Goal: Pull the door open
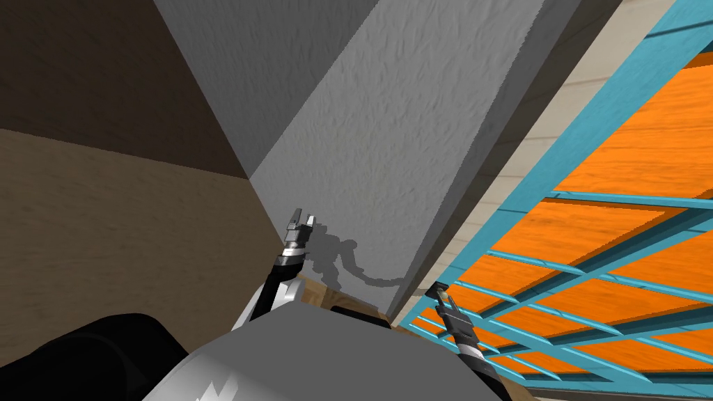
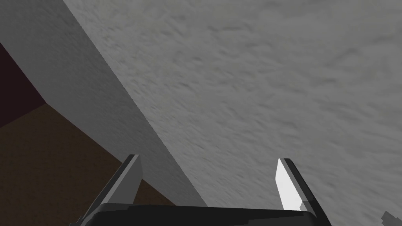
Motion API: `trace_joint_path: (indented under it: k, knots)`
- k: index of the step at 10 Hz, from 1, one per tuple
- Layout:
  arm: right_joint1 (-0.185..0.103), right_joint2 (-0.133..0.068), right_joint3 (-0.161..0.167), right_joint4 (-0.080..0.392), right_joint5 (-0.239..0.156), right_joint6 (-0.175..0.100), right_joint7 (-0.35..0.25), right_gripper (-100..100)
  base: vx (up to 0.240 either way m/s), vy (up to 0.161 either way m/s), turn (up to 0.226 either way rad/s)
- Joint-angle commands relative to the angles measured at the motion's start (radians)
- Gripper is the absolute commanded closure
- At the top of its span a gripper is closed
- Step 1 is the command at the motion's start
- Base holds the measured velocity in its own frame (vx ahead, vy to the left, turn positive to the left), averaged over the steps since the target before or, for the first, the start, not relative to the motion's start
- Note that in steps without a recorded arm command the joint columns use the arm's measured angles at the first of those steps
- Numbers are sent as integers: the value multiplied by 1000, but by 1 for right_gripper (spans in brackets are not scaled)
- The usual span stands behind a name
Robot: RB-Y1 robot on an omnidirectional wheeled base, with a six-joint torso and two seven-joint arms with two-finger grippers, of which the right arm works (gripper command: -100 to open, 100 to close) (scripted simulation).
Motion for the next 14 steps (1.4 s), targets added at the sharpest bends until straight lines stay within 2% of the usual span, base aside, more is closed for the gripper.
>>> trace_joint_path:
  k: [1, 3, 14]
  knots:
    - [-1, 0, 0, 0, 0, 1, 0, 100, 0, 0, 0]
    - [-1, 0, 0, 0, 0, 1, 0, 100, 0, 0, 0]
    - [-20, -2, 47, 3, -88, 15, -236, 100, -52, -14, 42]
